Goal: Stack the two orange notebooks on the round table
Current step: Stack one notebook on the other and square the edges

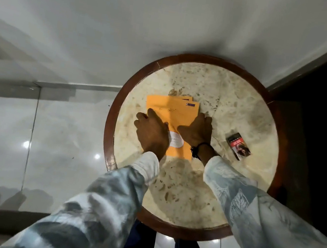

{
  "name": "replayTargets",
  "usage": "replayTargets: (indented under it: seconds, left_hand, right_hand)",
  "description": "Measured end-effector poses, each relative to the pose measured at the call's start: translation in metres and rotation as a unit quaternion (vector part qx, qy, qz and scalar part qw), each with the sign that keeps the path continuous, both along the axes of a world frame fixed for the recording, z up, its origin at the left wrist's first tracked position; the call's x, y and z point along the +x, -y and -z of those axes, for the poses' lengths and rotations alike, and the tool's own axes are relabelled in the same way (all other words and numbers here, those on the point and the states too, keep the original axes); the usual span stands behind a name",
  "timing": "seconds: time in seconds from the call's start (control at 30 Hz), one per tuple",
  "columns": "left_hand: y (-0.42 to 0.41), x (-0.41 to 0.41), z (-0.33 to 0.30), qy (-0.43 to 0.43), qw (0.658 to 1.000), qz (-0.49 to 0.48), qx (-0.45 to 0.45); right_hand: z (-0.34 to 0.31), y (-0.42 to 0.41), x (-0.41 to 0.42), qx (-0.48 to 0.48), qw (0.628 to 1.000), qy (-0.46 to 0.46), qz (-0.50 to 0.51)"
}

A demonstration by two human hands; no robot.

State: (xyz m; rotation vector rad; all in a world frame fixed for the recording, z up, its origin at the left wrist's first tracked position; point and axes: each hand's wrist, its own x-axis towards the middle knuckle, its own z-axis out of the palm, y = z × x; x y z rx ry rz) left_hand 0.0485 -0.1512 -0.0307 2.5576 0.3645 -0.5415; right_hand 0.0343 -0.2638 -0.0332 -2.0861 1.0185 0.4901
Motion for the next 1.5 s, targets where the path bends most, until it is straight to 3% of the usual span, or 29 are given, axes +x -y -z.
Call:
replayTargets:
  seconds: [0.13,0.23,0.33,0.47,0.57,0.63,0.77,0.9,1.13,1.37,1.5]
  left_hand:
    - [-0.009,0.016,0.005,-0.078,0.987,-0.118,-0.082]
    - [-0.027,0.031,0.005,-0.132,0.936,-0.164,-0.283]
    - [-0.04,0.031,-0.004,-0.099,0.899,-0.108,-0.412]
    - [-0.061,0.038,-0.016,-0.004,0.886,0.003,-0.464]
    - [-0.066,0.031,-0.014,0.048,0.907,0.06,-0.413]
    - [-0.066,0.021,-0.006,0.063,0.92,0.078,-0.379]
    - [-0.061,0.01,0.002,0.08,0.926,0.077,-0.36]
    - [-0.055,0.015,0.0,0.086,0.923,0.073,-0.368]
    - [-0.05,0.031,0.0,0.036,0.94,0.105,-0.324]
    - [-0.038,0.053,0.01,-0.036,0.995,0.001,-0.092]
    - [-0.03,0.05,0.012,-0.014,0.998,-0.014,-0.052]
  right_hand:
    - [0.0,-0.002,0.003,-0.013,0.999,-0.009,-0.038]
    - [-0.005,0.008,0.01,0.058,0.998,0.004,0.005]
    - [-0.017,0.018,0.016,0.175,0.978,0.053,0.096]
    - [-0.041,0.024,0.026,0.202,0.961,0.177,0.066]
    - [-0.045,0.012,0.024,0.043,0.96,0.275,0.044]
    - [-0.037,0.0,0.013,-0.026,0.955,0.293,0.022]
    - [-0.025,-0.008,0.008,0.017,0.957,0.287,0.042]
    - [-0.027,-0.004,0.014,0.03,0.963,0.266,-0.003]
    - [-0.029,0.004,0.02,-0.041,0.976,0.213,-0.033]
    - [-0.01,0.015,0.041,-0.036,0.995,0.091,-0.036]
    - [0.004,0.019,0.041,-0.044,0.996,0.045,-0.058]
